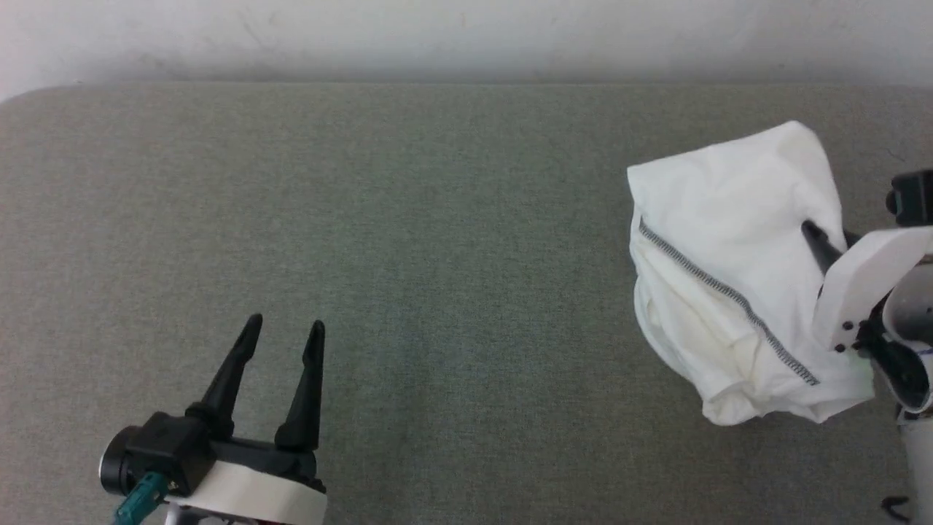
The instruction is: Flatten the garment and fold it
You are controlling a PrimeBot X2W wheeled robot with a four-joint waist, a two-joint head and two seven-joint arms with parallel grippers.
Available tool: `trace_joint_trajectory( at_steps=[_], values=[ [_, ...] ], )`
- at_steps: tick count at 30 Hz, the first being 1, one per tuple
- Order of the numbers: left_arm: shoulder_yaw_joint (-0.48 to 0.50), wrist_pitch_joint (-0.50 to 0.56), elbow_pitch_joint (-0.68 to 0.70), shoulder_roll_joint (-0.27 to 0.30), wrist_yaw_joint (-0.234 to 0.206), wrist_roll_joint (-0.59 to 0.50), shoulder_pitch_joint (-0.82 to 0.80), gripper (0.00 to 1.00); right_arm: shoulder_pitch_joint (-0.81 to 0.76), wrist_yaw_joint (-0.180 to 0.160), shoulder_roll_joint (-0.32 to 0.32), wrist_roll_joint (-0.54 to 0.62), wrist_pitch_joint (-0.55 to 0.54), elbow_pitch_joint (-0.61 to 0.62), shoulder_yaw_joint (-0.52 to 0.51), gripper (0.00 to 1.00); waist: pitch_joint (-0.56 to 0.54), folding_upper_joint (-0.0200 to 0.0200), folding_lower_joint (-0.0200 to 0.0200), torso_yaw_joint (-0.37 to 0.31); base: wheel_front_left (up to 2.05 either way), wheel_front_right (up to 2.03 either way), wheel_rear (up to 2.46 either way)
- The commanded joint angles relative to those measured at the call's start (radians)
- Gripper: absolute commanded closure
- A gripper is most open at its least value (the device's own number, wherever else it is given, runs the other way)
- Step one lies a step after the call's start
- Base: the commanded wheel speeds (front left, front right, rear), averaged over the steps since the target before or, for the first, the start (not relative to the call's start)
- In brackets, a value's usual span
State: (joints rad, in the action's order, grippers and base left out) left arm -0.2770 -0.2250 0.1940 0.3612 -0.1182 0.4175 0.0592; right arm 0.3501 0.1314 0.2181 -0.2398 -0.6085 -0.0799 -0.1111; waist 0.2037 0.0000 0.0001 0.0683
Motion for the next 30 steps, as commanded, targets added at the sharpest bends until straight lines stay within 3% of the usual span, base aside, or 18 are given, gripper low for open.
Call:
trace_joint_trajectory(
  at_steps=[1, 6, 13, 21, 30],
  values=[
    [0.008, -0.004, 0.01, 0.009, -0.005, -0.011, -0.024, 0.0, 0.024, -0.001, 0.021, 0.006, -0.013, 0.01, 0.008, 1.0, 0.061, 0.0, -0.0001, -0.051, 0.0, 0.0, 0.0],
    [0.029, -0.004, 0.044, 0.03, -0.006, -0.022, -0.075, 0.0, 0.093, -0.001, 0.144, 0.029, -0.086, 0.038, 0.023, 1.0, 0.146, 0.0, -0.0001, -0.08, 0.0, 0.0, 0.0],
    [0.05, 0.0, 0.098, 0.055, -0.001, -0.035, -0.155, 0.0, 0.134, -0.001, 0.309, 0.056, -0.121, 0.075, -0.044, 1.0, 0.281, 0.0, -0.0001, -0.091, 0.0, 0.0, 0.0],
    [0.079, -0.027, 0.143, 0.044, 0.0, -0.061, -0.232, 0.0, 0.143, -0.001, 0.363, 0.13, -0.071, 0.023, -0.107, 1.0, 0.382, 0.0, -0.0001, -0.092, 0.0, 0.0, 0.0],
    [0.093, -0.035, 0.147, 0.028, 0.009, -0.085, -0.244, 0.0, 0.137, -0.001, 0.398, 0.196, -0.022, -0.032, -0.129, 1.0, 0.415, 0.0, -0.0001, -0.091, 0.0, 0.0, 0.0]
  ],
)
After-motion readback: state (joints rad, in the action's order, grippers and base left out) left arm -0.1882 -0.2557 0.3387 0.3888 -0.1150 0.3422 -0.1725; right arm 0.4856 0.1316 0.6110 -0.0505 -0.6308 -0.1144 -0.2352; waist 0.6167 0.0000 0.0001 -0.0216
